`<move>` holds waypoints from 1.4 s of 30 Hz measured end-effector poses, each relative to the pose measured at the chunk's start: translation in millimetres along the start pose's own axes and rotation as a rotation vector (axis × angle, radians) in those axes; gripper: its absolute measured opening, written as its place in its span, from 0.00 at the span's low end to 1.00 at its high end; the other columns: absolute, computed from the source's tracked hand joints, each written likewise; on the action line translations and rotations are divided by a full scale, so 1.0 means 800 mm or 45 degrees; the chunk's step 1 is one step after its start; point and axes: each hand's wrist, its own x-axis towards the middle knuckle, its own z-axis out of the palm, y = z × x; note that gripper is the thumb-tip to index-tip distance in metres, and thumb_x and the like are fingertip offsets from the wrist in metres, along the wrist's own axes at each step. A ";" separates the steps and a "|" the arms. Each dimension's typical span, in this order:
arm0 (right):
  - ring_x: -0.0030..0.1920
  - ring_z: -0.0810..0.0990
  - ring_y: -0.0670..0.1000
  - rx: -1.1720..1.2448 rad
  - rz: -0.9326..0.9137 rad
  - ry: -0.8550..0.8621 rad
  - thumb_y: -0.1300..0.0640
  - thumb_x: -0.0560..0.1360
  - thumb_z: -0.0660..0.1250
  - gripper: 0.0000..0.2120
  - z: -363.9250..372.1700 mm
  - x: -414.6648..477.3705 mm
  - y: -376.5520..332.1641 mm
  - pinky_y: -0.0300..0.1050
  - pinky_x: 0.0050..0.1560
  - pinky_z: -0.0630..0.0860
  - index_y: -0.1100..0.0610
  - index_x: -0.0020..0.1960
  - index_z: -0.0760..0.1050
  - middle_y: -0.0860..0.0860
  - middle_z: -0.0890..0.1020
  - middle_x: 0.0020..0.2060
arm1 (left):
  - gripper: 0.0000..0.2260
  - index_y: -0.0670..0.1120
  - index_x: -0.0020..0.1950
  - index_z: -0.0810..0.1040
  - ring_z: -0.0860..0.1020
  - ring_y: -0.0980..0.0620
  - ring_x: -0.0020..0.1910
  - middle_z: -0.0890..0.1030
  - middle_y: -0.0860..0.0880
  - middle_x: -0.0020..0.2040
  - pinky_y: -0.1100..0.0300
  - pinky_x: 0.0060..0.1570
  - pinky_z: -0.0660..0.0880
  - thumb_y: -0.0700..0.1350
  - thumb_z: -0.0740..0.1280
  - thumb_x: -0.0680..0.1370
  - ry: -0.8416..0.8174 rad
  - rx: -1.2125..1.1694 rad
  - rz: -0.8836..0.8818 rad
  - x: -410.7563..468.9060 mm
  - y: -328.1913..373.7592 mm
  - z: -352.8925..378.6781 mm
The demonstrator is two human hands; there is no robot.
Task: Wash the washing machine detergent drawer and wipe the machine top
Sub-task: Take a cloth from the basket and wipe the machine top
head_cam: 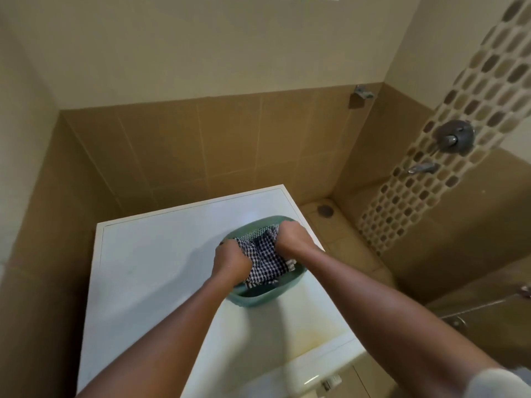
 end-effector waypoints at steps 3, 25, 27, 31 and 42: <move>0.36 0.77 0.55 -0.121 -0.055 0.010 0.70 0.74 0.61 0.08 0.017 0.001 -0.006 0.44 0.33 0.72 0.61 0.39 0.73 0.55 0.79 0.39 | 0.07 0.43 0.39 0.72 0.77 0.46 0.40 0.78 0.44 0.44 0.56 0.37 0.74 0.34 0.65 0.75 0.026 0.221 0.072 -0.001 0.000 0.005; 0.37 0.79 0.51 0.175 0.083 0.427 0.58 0.80 0.59 0.11 0.017 -0.044 0.124 0.44 0.34 0.76 0.57 0.43 0.78 0.52 0.80 0.38 | 0.12 0.36 0.54 0.77 0.78 0.41 0.42 0.81 0.38 0.46 0.52 0.40 0.77 0.44 0.60 0.80 0.431 0.294 0.121 -0.038 -0.046 0.021; 0.38 0.78 0.54 0.206 0.118 0.455 0.58 0.79 0.58 0.11 0.003 -0.060 0.153 0.44 0.33 0.71 0.58 0.43 0.78 0.54 0.80 0.39 | 0.12 0.37 0.53 0.77 0.79 0.41 0.42 0.82 0.39 0.45 0.51 0.40 0.79 0.45 0.61 0.80 0.438 0.299 0.178 -0.054 -0.025 0.035; 0.38 0.79 0.56 0.290 0.185 0.508 0.57 0.76 0.60 0.11 -0.035 -0.091 0.231 0.44 0.33 0.72 0.59 0.43 0.79 0.55 0.82 0.39 | 0.11 0.37 0.52 0.78 0.80 0.42 0.40 0.82 0.39 0.45 0.53 0.38 0.79 0.45 0.62 0.79 0.444 0.286 0.295 -0.089 0.038 0.077; 0.34 0.79 0.53 0.529 0.386 0.778 0.59 0.70 0.63 0.08 -0.215 -0.227 0.535 0.43 0.34 0.71 0.56 0.38 0.81 0.54 0.82 0.33 | 0.10 0.38 0.46 0.78 0.76 0.43 0.38 0.78 0.42 0.39 0.56 0.36 0.71 0.44 0.64 0.76 0.348 0.169 0.736 -0.233 0.311 0.248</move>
